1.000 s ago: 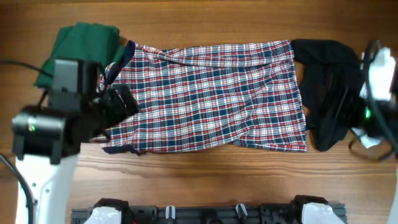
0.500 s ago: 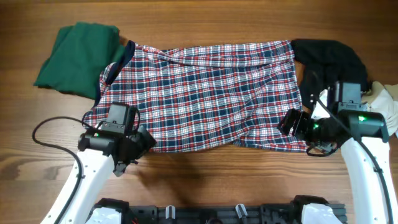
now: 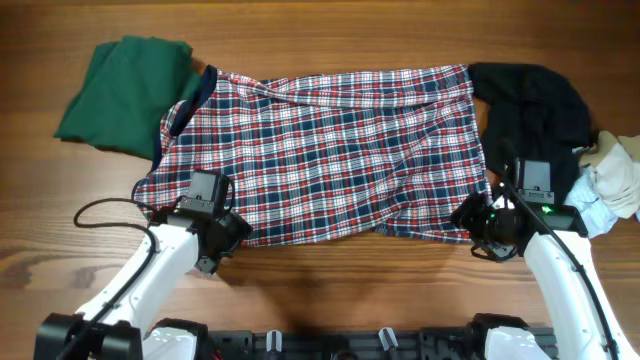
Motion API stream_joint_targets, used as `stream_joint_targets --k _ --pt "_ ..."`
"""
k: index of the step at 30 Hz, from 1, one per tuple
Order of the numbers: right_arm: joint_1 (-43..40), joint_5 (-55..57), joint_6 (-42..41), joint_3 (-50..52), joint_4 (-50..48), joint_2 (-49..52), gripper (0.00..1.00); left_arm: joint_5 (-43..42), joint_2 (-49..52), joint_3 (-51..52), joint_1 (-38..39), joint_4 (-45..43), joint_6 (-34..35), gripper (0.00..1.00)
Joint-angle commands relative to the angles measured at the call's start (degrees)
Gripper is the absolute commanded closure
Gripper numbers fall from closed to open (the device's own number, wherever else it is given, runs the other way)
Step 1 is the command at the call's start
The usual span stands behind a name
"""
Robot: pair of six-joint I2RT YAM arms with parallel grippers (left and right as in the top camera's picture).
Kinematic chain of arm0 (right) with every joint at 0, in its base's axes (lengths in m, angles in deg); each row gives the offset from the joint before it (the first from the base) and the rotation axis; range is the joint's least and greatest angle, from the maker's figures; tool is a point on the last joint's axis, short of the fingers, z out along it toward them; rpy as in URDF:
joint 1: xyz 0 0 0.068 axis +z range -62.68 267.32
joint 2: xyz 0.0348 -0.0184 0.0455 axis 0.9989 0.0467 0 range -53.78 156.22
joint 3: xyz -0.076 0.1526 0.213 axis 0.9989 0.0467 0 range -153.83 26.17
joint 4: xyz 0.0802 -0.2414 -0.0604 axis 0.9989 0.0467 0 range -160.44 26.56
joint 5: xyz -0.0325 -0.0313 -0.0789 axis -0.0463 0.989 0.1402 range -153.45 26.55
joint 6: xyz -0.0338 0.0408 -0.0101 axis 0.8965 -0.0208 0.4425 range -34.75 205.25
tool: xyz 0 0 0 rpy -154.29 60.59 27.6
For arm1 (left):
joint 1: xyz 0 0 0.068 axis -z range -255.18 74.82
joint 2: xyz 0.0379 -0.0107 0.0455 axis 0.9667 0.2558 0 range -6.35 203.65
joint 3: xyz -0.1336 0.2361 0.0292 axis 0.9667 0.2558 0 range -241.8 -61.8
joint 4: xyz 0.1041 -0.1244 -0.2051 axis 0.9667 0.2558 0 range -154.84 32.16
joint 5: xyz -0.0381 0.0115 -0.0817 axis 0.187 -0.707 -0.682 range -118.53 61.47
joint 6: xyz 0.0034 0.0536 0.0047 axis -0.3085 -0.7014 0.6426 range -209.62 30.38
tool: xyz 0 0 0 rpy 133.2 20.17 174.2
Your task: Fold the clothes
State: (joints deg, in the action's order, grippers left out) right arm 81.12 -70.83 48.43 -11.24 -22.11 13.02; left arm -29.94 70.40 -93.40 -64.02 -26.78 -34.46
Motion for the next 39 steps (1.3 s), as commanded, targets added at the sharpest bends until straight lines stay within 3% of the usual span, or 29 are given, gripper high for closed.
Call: stream_joint_targets --k 1,4,7,10,19,20,21,24,27,31,36,39 --pt "-0.13 3.23 -10.43 0.39 -0.98 -0.13 0.35 0.83 6.51 1.51 0.2 -6.62 1.38 0.33" --pt "-0.13 5.51 -23.37 0.39 -0.72 0.76 0.38 0.94 9.77 1.51 0.2 -9.77 8.98 0.41" --pt "-0.13 4.55 -30.93 0.42 -0.55 4.2 0.32 1.05 11.02 1.51 0.2 -12.28 12.66 0.46" --pt "-0.13 0.85 -34.38 0.42 -0.59 9.46 0.5 1.01 11.02 1.51 0.2 -12.0 12.9 0.51" --pt "-0.07 -3.74 -36.63 0.42 -10.14 22.71 0.53 1.07 11.02 1.51 0.2 -12.9 12.87 0.51" --pt "-0.07 -3.61 -35.65 0.42 -10.03 22.91 0.61 1.07 11.02 1.51 0.2 -12.87 12.83 0.56" --pt "-0.07 -3.28 -32.87 0.42 -10.12 22.88 0.92 1.07 11.02 1.51 0.2 -12.83 12.81 0.93" --pt "-0.09 -2.36 -30.18 0.35 -9.53 22.58 0.96 1.9 10.99 1.51 0.2 -12.83 11.04 0.96" --pt "-0.09 -2.27 -30.23 0.13 -6.34 19.26 0.96 1.88 8.35 1.16 0.2 -10.14 8.15 0.96" --pt "-0.09 -0.13 -29.73 0.13 -0.68 7.56 0.96 2.32 -6.21 1.01 0.2 -2.43 4.11 0.96" --pt "-0.09 0.42 -27.63 0.13 3.45 -11.23 0.96 4.7 -23.34 1.01 0.2 10.45 4.15 0.96" --pt "-0.09 4.26 -27.71 0.13 2.25 -14.43 0.96 8.68 -25.09 1.01 0.2 11.21 4.2 0.96"
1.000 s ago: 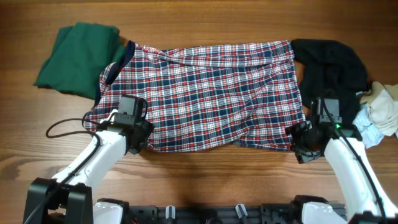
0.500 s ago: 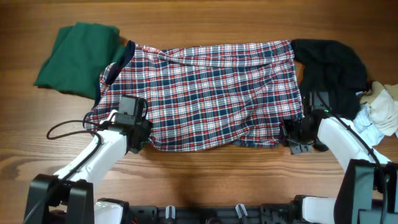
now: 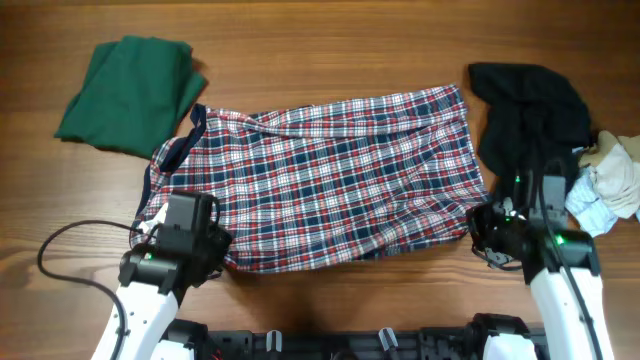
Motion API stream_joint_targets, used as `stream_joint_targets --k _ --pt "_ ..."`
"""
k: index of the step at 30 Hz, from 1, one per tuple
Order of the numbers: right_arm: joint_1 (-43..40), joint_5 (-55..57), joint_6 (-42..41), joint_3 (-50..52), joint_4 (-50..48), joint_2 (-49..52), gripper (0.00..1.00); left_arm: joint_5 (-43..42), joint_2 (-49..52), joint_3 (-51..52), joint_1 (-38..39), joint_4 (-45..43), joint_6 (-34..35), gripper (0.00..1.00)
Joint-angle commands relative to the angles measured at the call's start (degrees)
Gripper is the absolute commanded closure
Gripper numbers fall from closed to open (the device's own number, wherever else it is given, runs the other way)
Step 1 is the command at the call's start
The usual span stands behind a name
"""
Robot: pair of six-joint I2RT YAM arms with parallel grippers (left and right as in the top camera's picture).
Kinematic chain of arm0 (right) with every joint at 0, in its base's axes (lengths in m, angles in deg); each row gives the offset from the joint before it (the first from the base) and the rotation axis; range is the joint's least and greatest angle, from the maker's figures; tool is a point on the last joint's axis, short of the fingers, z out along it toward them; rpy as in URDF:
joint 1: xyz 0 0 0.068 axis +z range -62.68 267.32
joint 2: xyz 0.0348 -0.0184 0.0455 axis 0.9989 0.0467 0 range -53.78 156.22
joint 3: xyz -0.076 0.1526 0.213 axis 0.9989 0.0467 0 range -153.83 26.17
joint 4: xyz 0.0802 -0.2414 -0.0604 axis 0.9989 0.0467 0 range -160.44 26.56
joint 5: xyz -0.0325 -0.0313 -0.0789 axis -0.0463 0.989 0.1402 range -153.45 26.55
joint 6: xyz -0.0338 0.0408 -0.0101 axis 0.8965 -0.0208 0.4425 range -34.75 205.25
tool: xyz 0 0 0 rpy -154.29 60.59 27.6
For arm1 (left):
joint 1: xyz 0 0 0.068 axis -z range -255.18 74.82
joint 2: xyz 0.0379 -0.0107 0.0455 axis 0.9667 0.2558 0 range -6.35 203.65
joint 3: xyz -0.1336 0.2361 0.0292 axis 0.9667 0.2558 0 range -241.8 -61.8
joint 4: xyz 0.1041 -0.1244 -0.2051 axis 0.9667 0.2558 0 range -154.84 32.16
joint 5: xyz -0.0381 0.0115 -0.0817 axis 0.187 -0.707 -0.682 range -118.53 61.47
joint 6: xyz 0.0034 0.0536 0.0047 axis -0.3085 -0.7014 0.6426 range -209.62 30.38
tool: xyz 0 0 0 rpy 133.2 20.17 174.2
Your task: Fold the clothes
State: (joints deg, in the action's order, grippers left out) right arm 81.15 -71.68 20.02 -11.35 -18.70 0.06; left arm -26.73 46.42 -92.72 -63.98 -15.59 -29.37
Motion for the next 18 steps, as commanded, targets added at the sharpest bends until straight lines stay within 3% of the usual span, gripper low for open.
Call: stream_joint_targets --k 1,7,10,18 --pt "-0.11 6.25 0.7 0.24 -2.25 -0.79 0.96 7.1 -0.52 0.33 0.15 -0.81 -0.92 0.96" --pt "-0.11 8.28 0.79 0.24 -10.38 14.1 0.96 12.85 13.2 0.33 0.15 -10.58 -0.9 0.96" --pt "-0.11 8.46 0.85 0.11 -10.56 16.48 0.96 12.63 19.3 0.22 0.13 -15.28 -0.9 0.96" --pt "-0.09 7.8 5.29 -5.77 1.09 5.18 0.96 4.79 8.9 -3.78 0.15 -6.69 -0.94 0.96"
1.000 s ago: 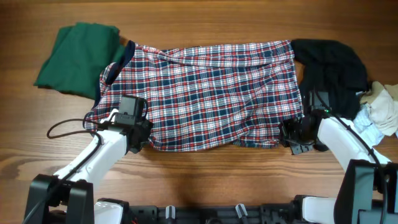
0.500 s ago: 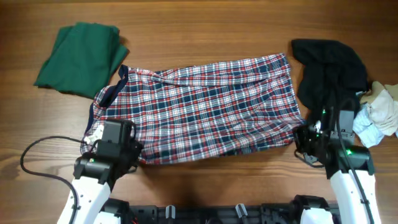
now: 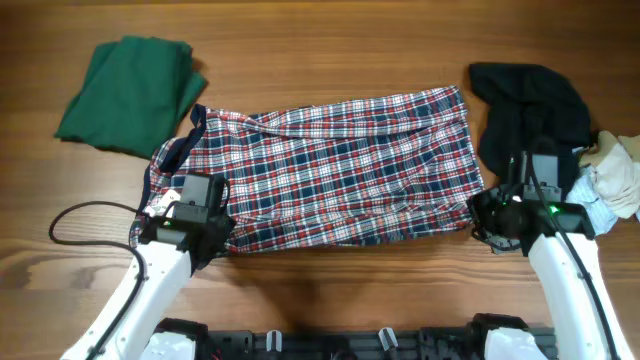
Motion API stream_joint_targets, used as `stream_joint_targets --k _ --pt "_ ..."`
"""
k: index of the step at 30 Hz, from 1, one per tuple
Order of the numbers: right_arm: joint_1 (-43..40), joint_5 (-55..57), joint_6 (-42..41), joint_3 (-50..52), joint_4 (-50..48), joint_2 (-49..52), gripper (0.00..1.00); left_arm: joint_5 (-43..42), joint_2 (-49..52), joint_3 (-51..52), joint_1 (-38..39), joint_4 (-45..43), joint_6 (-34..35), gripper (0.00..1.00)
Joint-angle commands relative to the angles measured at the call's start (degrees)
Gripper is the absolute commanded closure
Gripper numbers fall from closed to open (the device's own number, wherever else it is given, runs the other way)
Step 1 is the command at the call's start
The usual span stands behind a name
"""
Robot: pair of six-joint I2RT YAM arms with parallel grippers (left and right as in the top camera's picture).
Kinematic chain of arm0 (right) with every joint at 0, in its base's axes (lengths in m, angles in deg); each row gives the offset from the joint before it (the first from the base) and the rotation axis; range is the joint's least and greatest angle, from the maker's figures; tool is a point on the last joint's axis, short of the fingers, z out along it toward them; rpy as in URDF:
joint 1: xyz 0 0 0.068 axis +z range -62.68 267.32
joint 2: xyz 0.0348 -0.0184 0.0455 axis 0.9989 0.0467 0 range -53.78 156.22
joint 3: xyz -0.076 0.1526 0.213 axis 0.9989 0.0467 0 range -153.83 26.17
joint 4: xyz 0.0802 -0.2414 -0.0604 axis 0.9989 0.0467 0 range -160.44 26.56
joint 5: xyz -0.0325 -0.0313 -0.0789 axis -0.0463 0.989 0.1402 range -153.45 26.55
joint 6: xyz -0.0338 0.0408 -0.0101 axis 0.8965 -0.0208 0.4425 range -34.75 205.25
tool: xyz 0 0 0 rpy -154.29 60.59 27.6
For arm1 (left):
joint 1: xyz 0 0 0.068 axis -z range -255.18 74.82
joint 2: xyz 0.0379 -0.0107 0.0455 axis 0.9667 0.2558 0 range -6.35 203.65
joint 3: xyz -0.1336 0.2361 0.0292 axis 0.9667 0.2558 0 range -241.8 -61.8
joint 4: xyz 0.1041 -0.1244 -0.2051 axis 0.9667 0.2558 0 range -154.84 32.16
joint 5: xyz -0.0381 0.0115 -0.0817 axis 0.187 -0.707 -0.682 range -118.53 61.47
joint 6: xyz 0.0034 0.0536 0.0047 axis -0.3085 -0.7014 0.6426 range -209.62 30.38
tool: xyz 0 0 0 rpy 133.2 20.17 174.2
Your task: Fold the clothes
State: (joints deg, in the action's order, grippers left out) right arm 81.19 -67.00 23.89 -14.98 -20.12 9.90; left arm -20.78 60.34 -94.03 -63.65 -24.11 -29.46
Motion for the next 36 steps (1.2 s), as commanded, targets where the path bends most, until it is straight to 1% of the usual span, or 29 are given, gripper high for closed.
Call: stream_joint_targets --k 1,3,6,9,11,13,17,20,24,26,27,28,29,30,31,32,33,35,36 --pt "-0.13 3.13 1.57 -2.14 4.22 -6.51 0.96 -1.92 -7.02 -2.47 -0.17 2.93 -0.85 0.96" --pt "-0.13 2.8 2.75 -2.14 7.65 -10.75 0.96 -2.91 -12.07 -2.47 -0.17 7.04 -0.85 0.96" --pt "-0.13 0.94 2.91 -2.14 11.1 -13.99 0.96 -3.48 -16.92 -2.47 -0.17 13.07 -0.85 0.96" --pt "-0.15 0.87 2.89 -2.14 10.32 -13.94 0.96 -3.08 -17.53 -2.47 -0.17 13.44 -0.85 0.96" --pt "-0.13 0.98 2.95 -2.14 4.31 -12.17 0.96 -0.33 -16.57 -2.47 -0.17 9.16 -0.85 0.96" --pt "-0.13 0.96 3.54 -2.14 -1.07 -7.69 0.96 2.99 -13.27 -2.47 -0.17 3.87 -0.87 0.96" --pt "-0.13 0.92 4.66 -2.14 -7.23 3.26 0.96 4.37 -3.61 -2.47 -0.17 -3.89 -1.29 0.96" --pt "-0.13 0.72 6.38 -2.14 -11.87 10.08 0.96 4.98 5.81 -2.47 -0.17 -11.76 -1.49 0.96" --pt "-0.13 0.52 8.87 -2.14 -18.82 13.86 0.96 5.2 14.05 -2.47 -0.17 -22.08 -1.49 0.96" --pt "-0.11 0.55 8.92 -2.14 -21.49 14.01 0.96 5.46 15.43 -2.47 -0.17 -25.94 -1.49 0.95" --pt "-0.09 0.55 9.05 -2.14 -22.67 14.01 0.96 5.49 15.61 -2.47 -0.17 -27.52 -1.49 0.8" --pt "-0.09 0.55 9.07 -2.14 -23.67 14.01 0.96 5.49 15.61 -2.47 -0.17 -28.7 -1.49 0.55" --pt "-0.09 0.55 9.03 -2.14 -24.37 14.01 0.78 5.84 15.61 -2.47 -0.17 -29.68 -1.49 0.25" --pt "-0.09 0.55 9.07 -2.14 -24.92 14.01 0.56 6.14 15.61 -2.47 -0.17 -30.1 -1.51 0.05" --pt "-0.09 0.55 9.14 -2.14 -25.68 14.01 0.18 6.49 15.61 -2.47 -0.17 -30.47 -1.51 0.0" --pt "-0.09 0.55 9.35 -2.14 -25.99 14.01 0.05 6.51 15.61 -2.47 -0.17 -30.47 -1.51 0.0" --pt "-0.09 0.55 10.43 -2.14 -26.58 14.01 0.01 6.67 15.61 -2.47 -0.17 -30.47 -1.51 0.0" --pt "-0.09 0.55 11.15 -2.14 -27.17 14.01 0.0 7.21 15.61 -2.47 -0.17 -30.73 -1.7 0.0" --pt "-0.09 0.52 13.44 -2.14 -27.87 14.01 0.0 7.28 15.61 -2.47 -0.17 -32.17 -4.5 0.0"
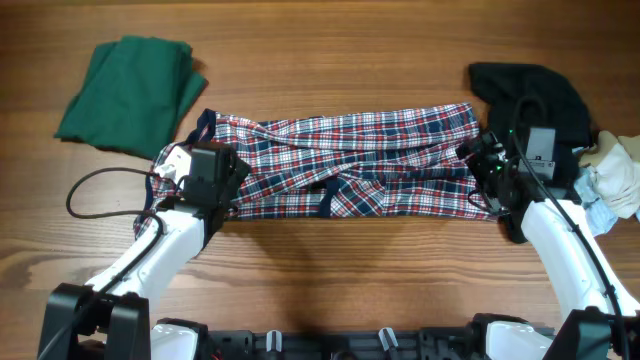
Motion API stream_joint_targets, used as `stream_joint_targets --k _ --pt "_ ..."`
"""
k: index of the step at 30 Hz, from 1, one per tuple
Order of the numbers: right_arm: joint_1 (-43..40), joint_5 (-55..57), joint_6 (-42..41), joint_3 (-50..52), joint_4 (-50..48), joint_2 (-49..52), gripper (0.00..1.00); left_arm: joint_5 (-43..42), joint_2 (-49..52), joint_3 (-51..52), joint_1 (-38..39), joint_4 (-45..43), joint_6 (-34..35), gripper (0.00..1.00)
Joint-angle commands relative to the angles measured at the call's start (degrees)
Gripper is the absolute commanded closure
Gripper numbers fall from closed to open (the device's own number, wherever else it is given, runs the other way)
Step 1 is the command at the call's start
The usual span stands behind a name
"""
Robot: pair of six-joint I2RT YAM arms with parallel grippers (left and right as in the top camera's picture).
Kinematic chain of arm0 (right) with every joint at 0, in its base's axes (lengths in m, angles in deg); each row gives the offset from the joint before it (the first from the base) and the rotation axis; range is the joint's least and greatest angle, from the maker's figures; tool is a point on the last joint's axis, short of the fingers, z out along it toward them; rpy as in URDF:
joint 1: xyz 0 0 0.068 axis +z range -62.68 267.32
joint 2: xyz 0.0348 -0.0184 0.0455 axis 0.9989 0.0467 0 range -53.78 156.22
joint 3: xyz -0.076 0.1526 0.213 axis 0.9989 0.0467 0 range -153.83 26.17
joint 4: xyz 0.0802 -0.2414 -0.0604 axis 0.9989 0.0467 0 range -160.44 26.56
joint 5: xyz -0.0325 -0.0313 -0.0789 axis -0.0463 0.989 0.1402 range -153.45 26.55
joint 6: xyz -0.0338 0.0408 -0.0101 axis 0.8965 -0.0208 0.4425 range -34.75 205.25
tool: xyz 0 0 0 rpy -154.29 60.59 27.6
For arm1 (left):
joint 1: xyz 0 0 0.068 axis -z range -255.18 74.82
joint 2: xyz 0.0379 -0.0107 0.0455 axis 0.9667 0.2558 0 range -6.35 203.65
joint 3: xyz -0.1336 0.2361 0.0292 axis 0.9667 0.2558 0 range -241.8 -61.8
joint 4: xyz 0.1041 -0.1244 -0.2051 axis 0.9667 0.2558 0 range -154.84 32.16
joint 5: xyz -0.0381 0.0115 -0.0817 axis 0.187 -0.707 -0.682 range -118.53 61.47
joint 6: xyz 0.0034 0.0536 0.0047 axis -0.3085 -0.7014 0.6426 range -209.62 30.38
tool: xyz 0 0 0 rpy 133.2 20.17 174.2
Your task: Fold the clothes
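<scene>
A red, white and navy plaid shirt [350, 150] lies across the middle of the table as a narrow band, its near part doubled over toward the far side. My left gripper [238, 172] sits on the band's left end. My right gripper [478, 160] is at the right end. Each looks shut on the folded-over hem, though the fingers are mostly hidden under the wrists and cloth.
A folded green garment [130, 85] lies at the far left. A black garment [530, 90] sits at the far right, right behind the right arm. Pale crumpled clothes [615, 175] lie at the right edge. Bare wooden table [320, 280] stretches along the near side.
Both grippers have moved away from the near edge toward the far side, still holding the shirt's hem. The near part now lies folded over and the shirt shows as a much narrower band.
The shirt first lay spread flat with both grippers at its near hem corners. Then the hem was gathered up and the shirt looked shorter front to back. Now the hem is carried over the shirt, halving its depth.
</scene>
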State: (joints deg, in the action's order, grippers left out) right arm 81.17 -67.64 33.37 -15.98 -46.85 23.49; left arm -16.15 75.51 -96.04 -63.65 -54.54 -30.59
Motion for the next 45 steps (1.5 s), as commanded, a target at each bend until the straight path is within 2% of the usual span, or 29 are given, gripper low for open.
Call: stream_joint_targets --k 1,4,7,11,15,20,23,27,30,33,37,40,43,45 --pt "-0.07 1.09 5.88 -1.14 -1.42 0.42 0.01 2.54 0.35 -0.63 -0.17 -2.32 -5.18 0.0" --pt "-0.07 -5.81 20.48 -1.14 -2.12 0.42 0.01 2.03 0.26 -4.31 -0.2 -0.72 -11.08 0.0" --pt "-0.07 -13.49 28.24 -1.14 -2.34 0.39 0.01 2.08 0.28 -6.82 -2.84 -0.72 -12.81 0.0" --pt "-0.07 -16.98 29.66 -1.14 -1.99 0.39 0.01 2.08 0.46 -6.82 -6.95 -3.48 -13.88 0.01" --pt "-0.07 -17.92 31.21 -1.14 -1.7 0.39 0.01 1.77 1.97 -6.82 -7.45 -7.87 -13.86 0.0" --pt "-0.07 -18.21 35.43 -3.39 -0.07 -1.2 0.01 -8.48 2.36 -7.76 -7.48 -7.32 -16.92 0.0" --pt "-0.07 -17.53 38.97 -11.72 9.62 -1.62 0.0 -13.14 2.36 -14.43 -7.48 4.48 -19.47 0.01" --pt "-0.07 -11.78 41.86 -31.82 30.34 -1.64 0.0 -14.8 2.36 -29.46 -7.48 27.02 -22.86 0.01" --pt "-0.07 -11.39 44.46 -40.13 38.42 -1.55 0.0 -19.5 2.36 -35.93 -7.48 34.51 -26.05 0.01" --pt "-0.07 -9.55 45.64 -45.24 45.18 1.22 0.01 -19.43 2.84 -42.03 -7.45 42.05 -28.81 0.01" --pt "0.0 -11.37 47.04 -48.37 50.01 9.75 0.01 -19.19 11.1 -51.84 -7.15 51.65 -33.33 0.01" --pt "-0.02 -15.47 47.56 -48.46 49.0 15.87 0.0 -18.73 19.85 -53.2 -7.15 49.44 -33.4 0.01" --pt "-0.02 -23.17 47.36 -48.3 44.63 17.03 0.0 -18.78 24.96 -53.2 -7.15 43.45 -34.91 0.01" --pt "-0.02 -26.95 44.15 -48.26 40.39 17.03 0.0 -18.75 27.93 -53.2 -7.15 39.08 -36.41 0.0"
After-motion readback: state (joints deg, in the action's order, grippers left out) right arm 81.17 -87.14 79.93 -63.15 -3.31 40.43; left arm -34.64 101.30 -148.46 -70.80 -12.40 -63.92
